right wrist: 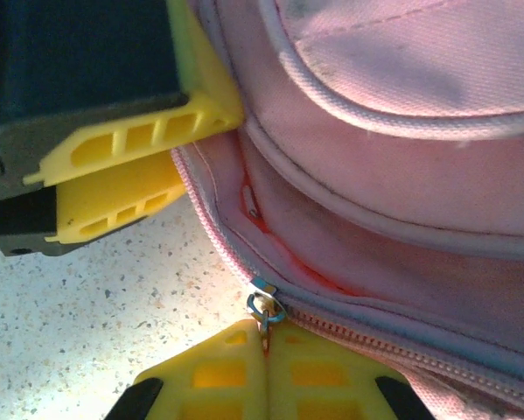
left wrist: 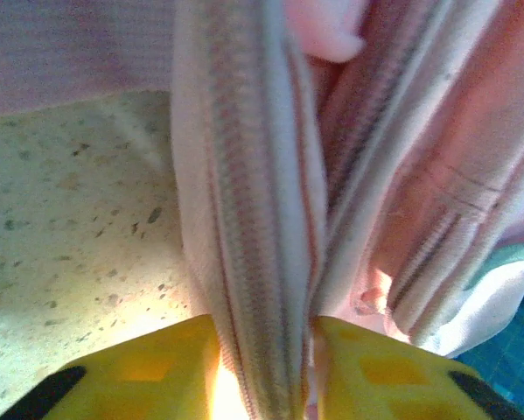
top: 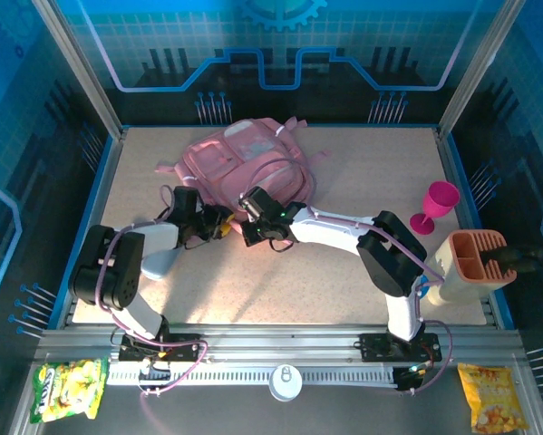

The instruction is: Pack the student bag

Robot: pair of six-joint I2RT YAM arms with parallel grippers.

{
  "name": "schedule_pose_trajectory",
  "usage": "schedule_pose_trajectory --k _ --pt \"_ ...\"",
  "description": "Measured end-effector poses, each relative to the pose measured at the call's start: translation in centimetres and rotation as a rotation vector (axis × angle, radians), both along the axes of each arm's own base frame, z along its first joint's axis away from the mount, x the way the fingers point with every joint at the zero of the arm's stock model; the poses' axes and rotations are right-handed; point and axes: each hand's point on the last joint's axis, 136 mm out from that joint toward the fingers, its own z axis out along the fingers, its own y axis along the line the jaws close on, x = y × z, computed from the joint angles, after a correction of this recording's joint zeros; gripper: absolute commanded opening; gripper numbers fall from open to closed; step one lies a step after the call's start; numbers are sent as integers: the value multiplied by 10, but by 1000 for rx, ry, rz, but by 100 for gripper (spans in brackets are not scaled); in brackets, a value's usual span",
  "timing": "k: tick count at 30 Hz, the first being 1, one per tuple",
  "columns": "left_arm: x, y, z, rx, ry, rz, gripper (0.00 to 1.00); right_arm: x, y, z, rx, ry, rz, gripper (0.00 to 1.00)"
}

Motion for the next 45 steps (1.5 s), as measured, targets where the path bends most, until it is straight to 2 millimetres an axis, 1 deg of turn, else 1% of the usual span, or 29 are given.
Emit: schedule_pose_trajectory --k 4,8,13,19,20,23,25,28,30,33,37,40,44,45 --pt "0 0 0 -6 6 7 14 1 -6 -2 -32 -6 -18 4" --pt "0 -1 0 -7 7 5 10 5 -7 -6 -73 -7 -37 10" --pt "0 -2 1 -6 8 5 10 11 -7 -16 -120 -3 -71 16" --pt "2 -2 3 -8 6 3 9 17 -7 -21 -149 -10 -96 19" --pt "2 -2 3 -8 6 3 9 18 -7 -21 -152 -10 -97 19" --pt "2 -2 3 -8 6 3 9 18 -9 -21 -158 -11 -105 11" --pt "1 -2 3 -7 6 3 9 19 -10 -21 -164 -14 -113 8" --pt "1 -2 3 -5 10 1 8 20 -14 -20 -173 -31 -130 6" --pt "1 -2 3 -2 10 -2 8 17 -22 -18 -186 -49 -144 5" --pt "2 -3 4 -2 7 -8 7 10 -46 -11 -219 -82 -175 3" --pt "1 -5 5 -4 -2 -24 7 4 -80 8 -249 -142 -233 2" --pt "1 -8 7 -12 -8 -38 7 10 -103 13 -254 -152 -303 2" --pt "0 -10 8 -12 -14 -55 7 23 -137 4 -272 -115 -401 2" --pt "0 -11 9 -11 -18 -61 7 26 -143 2 -272 -106 -416 2"
